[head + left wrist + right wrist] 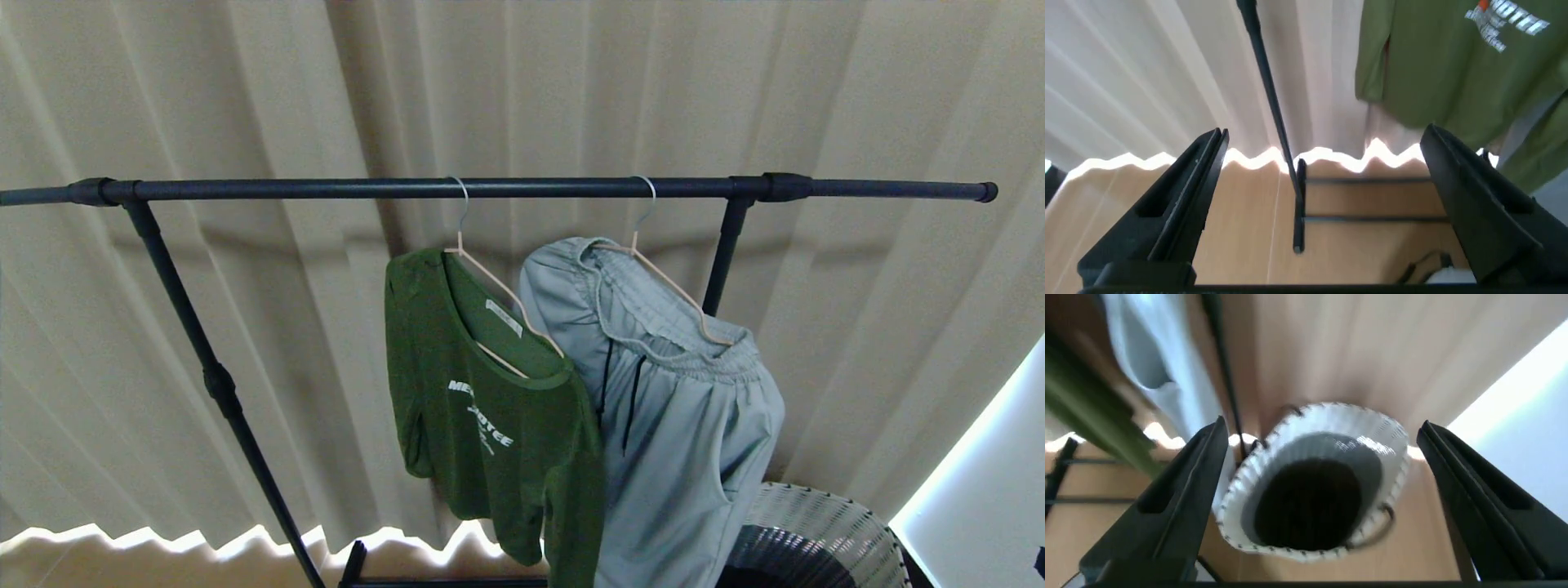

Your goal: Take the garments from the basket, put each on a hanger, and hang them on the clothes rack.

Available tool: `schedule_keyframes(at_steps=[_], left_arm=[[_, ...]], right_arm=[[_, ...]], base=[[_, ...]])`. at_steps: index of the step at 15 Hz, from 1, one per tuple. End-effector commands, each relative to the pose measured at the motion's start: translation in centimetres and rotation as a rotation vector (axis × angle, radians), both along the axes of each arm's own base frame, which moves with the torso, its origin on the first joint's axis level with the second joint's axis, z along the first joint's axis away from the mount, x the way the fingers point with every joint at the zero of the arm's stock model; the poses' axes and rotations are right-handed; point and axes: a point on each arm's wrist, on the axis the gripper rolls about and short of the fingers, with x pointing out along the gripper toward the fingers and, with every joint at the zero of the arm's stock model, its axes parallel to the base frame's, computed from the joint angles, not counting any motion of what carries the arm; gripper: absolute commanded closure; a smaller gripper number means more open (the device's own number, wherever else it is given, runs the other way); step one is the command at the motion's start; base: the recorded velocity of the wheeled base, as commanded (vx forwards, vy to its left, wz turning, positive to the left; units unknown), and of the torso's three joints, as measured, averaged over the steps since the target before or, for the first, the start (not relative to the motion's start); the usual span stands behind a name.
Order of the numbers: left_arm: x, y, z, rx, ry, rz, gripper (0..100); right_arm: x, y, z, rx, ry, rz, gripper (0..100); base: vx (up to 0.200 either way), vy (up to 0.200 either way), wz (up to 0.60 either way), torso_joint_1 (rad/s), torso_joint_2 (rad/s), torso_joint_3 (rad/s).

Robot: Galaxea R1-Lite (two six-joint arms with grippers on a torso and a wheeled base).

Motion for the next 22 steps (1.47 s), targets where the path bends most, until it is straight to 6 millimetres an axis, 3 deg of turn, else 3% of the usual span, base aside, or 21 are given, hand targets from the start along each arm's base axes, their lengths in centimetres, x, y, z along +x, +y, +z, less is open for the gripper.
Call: schedule_keyframes(at_steps=[1,3,8,12,16,22], left_arm=[[-0.6,-0.1,-0.4,-0.02,-0.082,0.01,0],[0.0,0.0,-1.5,-0.025,-0.122,0.005,0],[0.1,0.0,-1.4,-0.04,-0.148,-0.01,0],[0.1,-0.4,-1.4,-0.042,-0.147,-0.17,0],[0.0,-0.1,-1.4,-0.042,-0.146,-0.357,0],[0.0,0.3,-1.4,-0.095,-0.155,-0.157,0]], right_arm=[[-1.4,-0.1,-0.3,0.008,-0.078,-0.032,0],[-2.8,-0.2,-1.1,0.014,-0.155,-0.025,0],[-5.0,-0.3,-3.9,0.014,-0.203,-0.039,0],[-5.8,-0.2,-5.9,-0.002,-0.198,-0.09,0],[-5.7,-0.2,-6.1,0.001,-0.203,-0.081,0],[-5.6,-0.1,-6.2,0.013,-0.2,-0.037,0]], base=[[0.0,0.0,0.0,0.0,0.0,0.0],[0.0,0.0,0.0,0.0,0.0,0.0],[0.0,0.0,0.0,0.0,0.0,0.0],[0.0,0.0,0.0,0.0,0.0,0.0],[0.0,0.0,0.0,0.0,0.0,0.0],[0.0,0.0,0.0,0.0,0.0,0.0]])
